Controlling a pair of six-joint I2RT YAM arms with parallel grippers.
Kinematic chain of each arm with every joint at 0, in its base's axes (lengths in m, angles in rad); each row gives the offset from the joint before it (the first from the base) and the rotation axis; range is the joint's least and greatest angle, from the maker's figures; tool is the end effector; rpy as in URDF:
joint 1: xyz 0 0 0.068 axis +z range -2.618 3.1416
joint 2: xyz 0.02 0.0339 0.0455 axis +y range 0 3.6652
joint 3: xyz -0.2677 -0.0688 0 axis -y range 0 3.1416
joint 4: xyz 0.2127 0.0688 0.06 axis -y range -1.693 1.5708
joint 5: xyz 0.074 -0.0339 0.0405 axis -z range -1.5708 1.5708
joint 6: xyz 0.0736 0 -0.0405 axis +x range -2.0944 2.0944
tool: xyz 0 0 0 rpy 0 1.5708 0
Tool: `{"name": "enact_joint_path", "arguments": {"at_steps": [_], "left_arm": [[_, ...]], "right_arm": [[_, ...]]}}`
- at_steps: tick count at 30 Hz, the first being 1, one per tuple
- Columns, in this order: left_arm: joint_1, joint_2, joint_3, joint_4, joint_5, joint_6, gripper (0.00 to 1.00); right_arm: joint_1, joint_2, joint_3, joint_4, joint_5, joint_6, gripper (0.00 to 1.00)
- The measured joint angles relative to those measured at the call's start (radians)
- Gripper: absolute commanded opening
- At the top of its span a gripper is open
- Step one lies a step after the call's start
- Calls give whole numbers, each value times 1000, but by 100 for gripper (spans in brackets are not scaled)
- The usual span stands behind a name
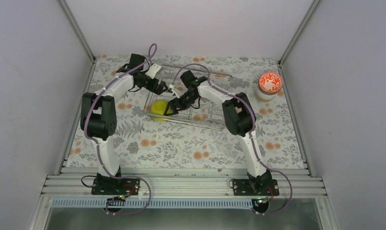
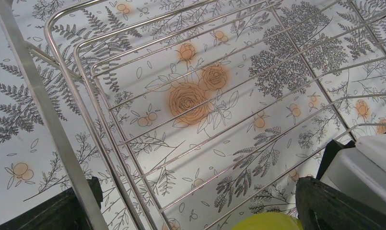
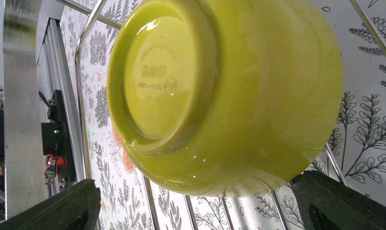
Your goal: Unload the bowls from the dish rack
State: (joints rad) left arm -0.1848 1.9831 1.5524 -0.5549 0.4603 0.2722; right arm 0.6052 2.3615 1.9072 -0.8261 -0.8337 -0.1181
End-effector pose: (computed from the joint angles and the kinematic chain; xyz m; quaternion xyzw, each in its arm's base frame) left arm 0.4097 -0.1098 0.2078 0.2753 0.8931 -0.2060 0.2901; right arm 0.3498 0.3083 0.1441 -0.3749 0.8255 0.4207 0.0318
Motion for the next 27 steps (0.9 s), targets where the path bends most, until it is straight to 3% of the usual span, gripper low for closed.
{"name": "enact_joint_path", "arguments": {"at_steps": [27], "left_arm": [[3, 0, -3, 0, 13, -3, 100]], "right_arm": [[2, -14, 69, -2, -23, 63, 100]]}}
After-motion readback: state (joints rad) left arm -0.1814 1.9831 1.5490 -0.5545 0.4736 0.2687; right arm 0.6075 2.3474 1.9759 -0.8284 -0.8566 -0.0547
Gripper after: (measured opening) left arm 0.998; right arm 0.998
